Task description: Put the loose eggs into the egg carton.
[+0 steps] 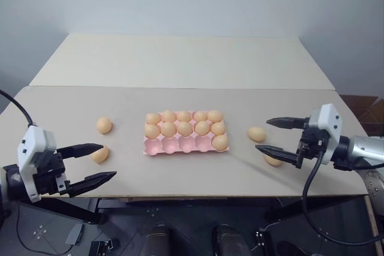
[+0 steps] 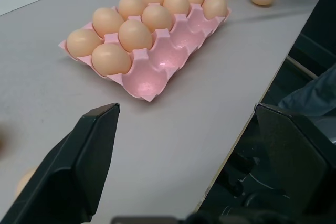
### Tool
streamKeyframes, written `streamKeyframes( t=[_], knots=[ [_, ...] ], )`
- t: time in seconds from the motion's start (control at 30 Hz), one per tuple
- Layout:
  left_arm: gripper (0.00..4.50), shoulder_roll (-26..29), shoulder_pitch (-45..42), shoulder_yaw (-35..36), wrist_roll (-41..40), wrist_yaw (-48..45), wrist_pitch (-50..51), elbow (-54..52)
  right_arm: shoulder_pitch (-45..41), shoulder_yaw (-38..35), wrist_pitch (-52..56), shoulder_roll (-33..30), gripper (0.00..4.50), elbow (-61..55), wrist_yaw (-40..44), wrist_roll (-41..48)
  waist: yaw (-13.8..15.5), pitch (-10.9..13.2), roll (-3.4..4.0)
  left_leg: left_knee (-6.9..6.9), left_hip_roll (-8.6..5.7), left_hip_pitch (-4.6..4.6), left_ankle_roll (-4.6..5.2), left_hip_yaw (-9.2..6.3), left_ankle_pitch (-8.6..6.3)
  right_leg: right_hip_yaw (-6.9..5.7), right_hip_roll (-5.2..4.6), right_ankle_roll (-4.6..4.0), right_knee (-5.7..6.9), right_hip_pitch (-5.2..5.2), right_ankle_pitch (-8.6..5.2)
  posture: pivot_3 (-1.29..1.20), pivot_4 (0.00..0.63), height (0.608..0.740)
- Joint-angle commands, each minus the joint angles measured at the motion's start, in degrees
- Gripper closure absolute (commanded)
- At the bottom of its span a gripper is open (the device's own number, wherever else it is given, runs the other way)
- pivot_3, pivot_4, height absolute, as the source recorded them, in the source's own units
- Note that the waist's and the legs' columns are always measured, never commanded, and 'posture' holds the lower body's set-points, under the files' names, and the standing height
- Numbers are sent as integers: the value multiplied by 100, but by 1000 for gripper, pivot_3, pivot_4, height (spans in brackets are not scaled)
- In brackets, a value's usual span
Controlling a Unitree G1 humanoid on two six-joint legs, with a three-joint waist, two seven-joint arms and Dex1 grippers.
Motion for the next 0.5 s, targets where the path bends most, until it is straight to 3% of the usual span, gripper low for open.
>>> streamKeyframes(
  t=[0.03, 0.5],
  knots=[
    [20, -28, -217, 92, -211, 210, 95, -24, -12, -157, -138, -17, 0, -82, 21, 17, 0, 0, 0, 0, 0, 0, 0, 0, 0, 1, 0, 1, 0, 0, 1, 0, 150, 740],
    [20, 112, -656, 266, -802, 213, 392, -48, 116, -494, 169, -321, 0, -130, -114, 1, 3, 1, 0, -3, 0, 0, 0, 3, 0, 1, 1, 18, 1, -3, 12, 0, 150, 740]
  ],
)
